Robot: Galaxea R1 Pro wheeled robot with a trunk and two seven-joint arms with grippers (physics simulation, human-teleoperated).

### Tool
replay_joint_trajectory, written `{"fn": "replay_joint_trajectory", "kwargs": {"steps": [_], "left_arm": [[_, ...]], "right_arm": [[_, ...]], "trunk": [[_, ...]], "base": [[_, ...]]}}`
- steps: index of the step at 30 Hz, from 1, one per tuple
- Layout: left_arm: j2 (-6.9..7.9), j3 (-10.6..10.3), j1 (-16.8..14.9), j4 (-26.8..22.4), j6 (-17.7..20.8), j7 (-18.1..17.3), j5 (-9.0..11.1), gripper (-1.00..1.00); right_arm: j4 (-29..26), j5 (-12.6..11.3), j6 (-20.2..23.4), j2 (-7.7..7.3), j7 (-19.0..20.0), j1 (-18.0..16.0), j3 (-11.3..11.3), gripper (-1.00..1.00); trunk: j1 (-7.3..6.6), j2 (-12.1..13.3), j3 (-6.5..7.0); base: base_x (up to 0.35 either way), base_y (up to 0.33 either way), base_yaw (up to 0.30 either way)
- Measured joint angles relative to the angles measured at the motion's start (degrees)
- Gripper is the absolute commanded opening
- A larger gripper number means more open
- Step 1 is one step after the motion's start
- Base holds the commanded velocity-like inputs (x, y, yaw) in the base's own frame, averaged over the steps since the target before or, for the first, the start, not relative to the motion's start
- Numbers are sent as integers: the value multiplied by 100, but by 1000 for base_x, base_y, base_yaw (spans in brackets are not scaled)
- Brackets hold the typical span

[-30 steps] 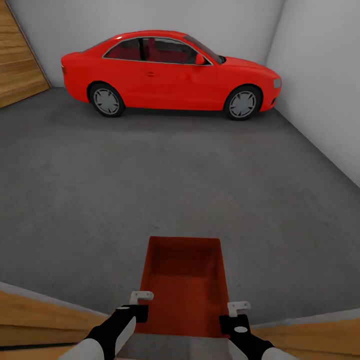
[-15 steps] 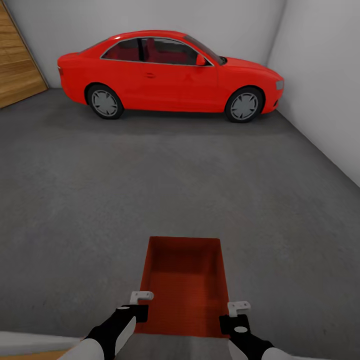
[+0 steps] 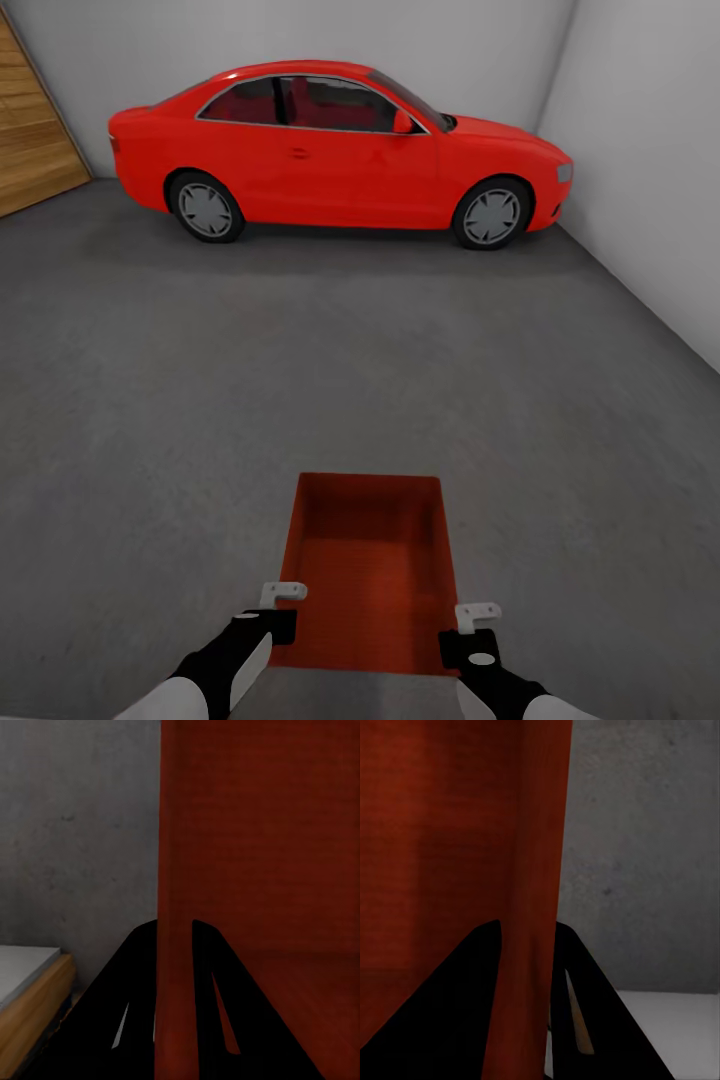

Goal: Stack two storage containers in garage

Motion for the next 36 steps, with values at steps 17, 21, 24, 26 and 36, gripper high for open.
{"fn": "replay_joint_trajectory", "kwargs": {"steps": [17, 21, 24, 26, 36], "left_arm": [[0, -1, 3, 0, -2, 2, 7, -100], [0, -1, 5, 0, -3, 3, 9, -100], [0, 0, 2, 0, -1, 1, 5, -100], [0, -1, 4, 0, -2, 3, 9, -100], [-6, -2, 3, 0, -15, 12, 7, -100]], "right_arm": [[0, 0, 3, -1, 0, 0, 4, -100], [0, -2, 4, -1, 0, 0, 7, -100], [0, 0, 2, 0, 0, 0, 3, -100], [0, 2, 4, 0, 0, 0, 3, -100], [-1, -2, -7, -6, 4, 0, 6, -100]], "trunk": [[0, 0, 0], [0, 0, 0], [0, 0, 0], [0, 0, 0], [0, 0, 0]], "base": [[320, 0, 0], [320, 0, 0], [320, 0, 0], [320, 0, 0], [320, 0, 0]]}}
